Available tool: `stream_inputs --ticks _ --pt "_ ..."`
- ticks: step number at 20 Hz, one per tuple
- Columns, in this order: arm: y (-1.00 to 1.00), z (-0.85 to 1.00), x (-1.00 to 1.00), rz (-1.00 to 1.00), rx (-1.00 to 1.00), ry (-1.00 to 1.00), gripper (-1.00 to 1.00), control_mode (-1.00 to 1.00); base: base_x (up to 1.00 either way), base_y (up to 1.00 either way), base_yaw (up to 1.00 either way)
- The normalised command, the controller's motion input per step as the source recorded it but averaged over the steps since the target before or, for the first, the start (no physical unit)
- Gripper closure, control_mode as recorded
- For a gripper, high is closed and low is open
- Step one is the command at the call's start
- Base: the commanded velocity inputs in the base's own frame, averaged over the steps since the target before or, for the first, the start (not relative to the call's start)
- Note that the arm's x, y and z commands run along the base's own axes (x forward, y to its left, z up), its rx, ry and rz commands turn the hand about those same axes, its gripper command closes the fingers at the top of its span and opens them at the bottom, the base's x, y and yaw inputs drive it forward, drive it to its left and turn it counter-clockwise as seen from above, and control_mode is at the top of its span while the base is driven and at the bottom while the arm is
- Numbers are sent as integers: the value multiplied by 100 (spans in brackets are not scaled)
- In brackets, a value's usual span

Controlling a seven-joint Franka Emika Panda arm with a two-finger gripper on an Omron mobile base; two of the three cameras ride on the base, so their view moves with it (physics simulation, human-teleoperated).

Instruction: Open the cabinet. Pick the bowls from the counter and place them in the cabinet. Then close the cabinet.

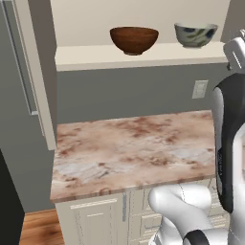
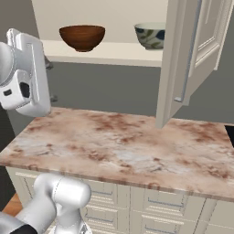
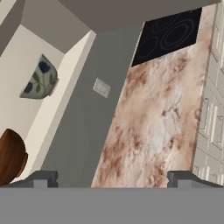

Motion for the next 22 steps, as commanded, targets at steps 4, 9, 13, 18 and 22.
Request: stream_inputs --ticks 4,9,13,18,22 --pt "-22 -1 -41 0 8 -1 -100 -100 0 0 0" --pt "-26 -1 -38 3 7 -13 -100 -100 0 0 0" --pt "-18 -20 -45 5 5 -19 -100 -100 0 0 0" --pt "-3 -61 -37 9 0 -21 -100 -100 0 0 0" --pt "-13 -13 -31 10 2 -16 -100 -100 0 0 0"
